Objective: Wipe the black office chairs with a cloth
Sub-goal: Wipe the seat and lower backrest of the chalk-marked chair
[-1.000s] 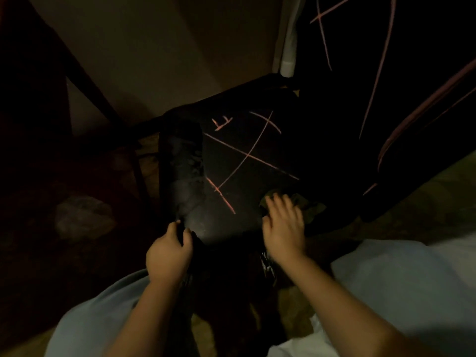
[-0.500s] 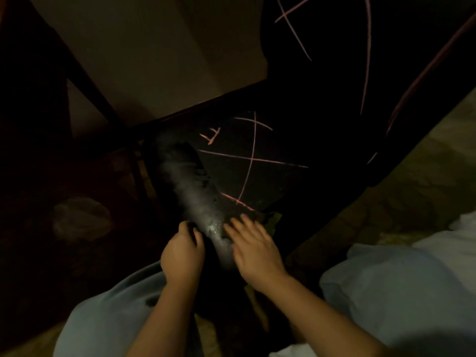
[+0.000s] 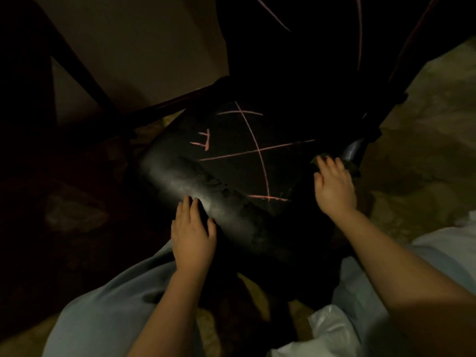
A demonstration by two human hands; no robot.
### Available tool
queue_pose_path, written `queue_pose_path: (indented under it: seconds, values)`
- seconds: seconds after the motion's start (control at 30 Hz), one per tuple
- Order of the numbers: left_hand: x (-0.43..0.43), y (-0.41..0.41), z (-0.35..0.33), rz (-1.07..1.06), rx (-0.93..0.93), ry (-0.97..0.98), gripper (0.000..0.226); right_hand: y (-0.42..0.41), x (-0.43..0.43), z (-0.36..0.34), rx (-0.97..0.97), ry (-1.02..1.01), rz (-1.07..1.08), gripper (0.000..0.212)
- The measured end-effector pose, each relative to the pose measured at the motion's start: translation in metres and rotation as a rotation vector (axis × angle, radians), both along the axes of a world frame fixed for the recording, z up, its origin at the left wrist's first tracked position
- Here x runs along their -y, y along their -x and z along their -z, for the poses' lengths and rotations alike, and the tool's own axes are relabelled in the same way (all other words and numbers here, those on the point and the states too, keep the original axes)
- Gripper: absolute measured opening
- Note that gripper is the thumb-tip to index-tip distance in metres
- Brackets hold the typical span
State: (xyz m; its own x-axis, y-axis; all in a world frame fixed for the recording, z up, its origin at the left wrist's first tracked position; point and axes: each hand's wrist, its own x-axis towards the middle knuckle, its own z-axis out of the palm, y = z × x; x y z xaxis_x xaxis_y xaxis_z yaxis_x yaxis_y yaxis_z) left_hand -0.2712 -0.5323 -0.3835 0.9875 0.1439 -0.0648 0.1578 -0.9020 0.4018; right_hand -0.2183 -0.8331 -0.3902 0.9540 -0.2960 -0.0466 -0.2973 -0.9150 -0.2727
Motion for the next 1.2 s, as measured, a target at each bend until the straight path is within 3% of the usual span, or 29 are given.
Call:
queue_pose_path:
  seconds: [0.2,0.4,0.67,0.87,1.0,1.2]
  values:
    - [0.022,0.013,-0.002,0.018,0.010,-0.026,0.058,0.008,-0.003,-0.002,-0.019,-0.012,0.056,0.052]
    - [0.034,0.022,-0.002,0.066,0.035,-0.130,0.050,0.048,-0.061,-0.009,-0.056,0.091,0.012,0.054]
    - [0.036,0.024,0.000,0.140,0.135,-0.145,0.040,0.071,-0.166,-0.002,-0.106,0.045,-0.388,0.058]
    - [0.039,0.022,-0.006,0.146,0.144,-0.154,0.031,0.068,-0.139,-0.001,-0.028,0.048,-0.528,0.052]
    - [0.041,0.019,-0.011,0.117,0.176,-0.121,0.014,0.058,-0.080,0.000,0.019,-0.017,-0.324,0.057]
    - [0.047,0.021,-0.002,0.127,0.139,-0.111,0.020,0.016,-0.004,-0.005,0.005,-0.028,-0.051,0.062]
